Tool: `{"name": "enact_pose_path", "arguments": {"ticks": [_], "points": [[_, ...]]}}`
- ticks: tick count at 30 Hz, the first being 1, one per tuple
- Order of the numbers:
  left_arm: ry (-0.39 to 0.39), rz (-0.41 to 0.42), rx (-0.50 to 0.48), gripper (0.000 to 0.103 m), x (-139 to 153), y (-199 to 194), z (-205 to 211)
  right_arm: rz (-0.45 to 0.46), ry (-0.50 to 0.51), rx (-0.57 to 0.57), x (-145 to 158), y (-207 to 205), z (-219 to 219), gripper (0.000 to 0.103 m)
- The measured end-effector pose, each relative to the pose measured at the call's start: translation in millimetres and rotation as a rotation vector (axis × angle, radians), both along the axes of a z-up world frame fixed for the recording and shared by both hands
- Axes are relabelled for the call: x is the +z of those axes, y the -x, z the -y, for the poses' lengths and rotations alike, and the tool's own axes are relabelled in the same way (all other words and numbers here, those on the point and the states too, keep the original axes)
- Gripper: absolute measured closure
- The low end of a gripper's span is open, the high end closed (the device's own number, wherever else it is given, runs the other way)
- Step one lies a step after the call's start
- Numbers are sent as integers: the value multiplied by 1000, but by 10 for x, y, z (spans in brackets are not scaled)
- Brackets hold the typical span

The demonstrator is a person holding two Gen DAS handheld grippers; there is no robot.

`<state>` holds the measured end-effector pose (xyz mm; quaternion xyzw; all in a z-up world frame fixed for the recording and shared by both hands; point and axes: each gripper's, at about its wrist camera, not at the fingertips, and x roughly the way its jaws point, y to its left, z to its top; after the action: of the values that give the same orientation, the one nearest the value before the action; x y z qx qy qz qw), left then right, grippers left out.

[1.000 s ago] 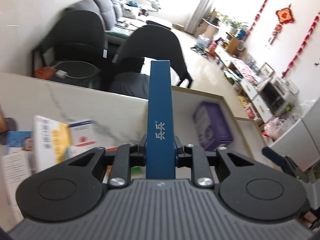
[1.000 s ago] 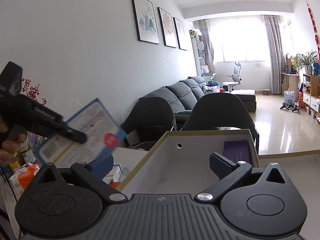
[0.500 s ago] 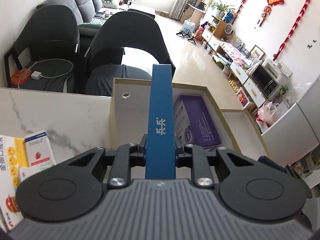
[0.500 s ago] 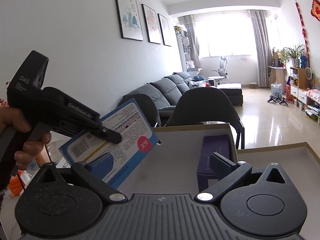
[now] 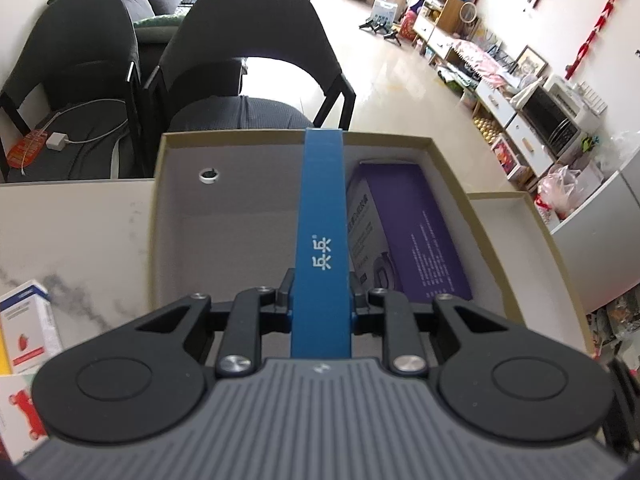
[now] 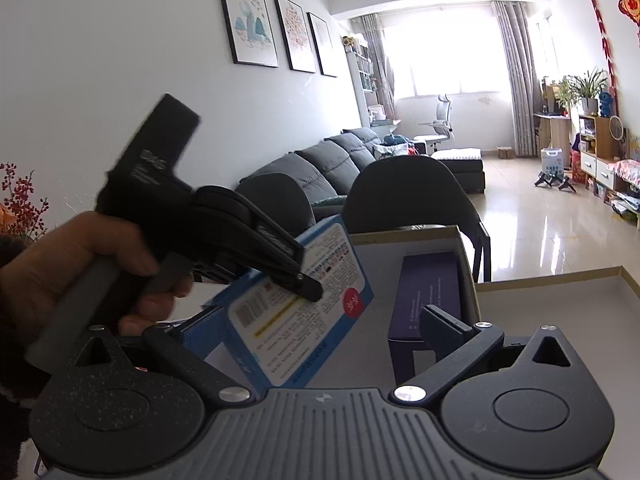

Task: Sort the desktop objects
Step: 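Lower the blue box into the cardboard box and open the left gripper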

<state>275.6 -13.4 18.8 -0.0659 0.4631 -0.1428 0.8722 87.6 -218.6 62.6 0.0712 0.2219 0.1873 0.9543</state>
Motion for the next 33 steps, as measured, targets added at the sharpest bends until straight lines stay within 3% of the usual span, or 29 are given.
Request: {"name": "enact_pose_path", "arguments": {"ticks": [13, 21, 25, 28, 33], "points": [[-6, -35, 0, 82, -155, -183, 234, -30, 20, -35, -229, -287, -70, 0], [-32, -41, -6, 80, -188, -224, 313, -53, 101, -7, -250, -359, -108, 0], [14, -55, -33, 75, -135, -250, 291, -64, 143, 8, -259, -395, -130, 0], [46, -37, -55, 62, -59, -214, 262, -73, 175, 19, -266, -423, -145, 0], [90, -39, -60, 62, -46, -138, 161, -87, 228, 38, -278, -468, -172, 1]]}}
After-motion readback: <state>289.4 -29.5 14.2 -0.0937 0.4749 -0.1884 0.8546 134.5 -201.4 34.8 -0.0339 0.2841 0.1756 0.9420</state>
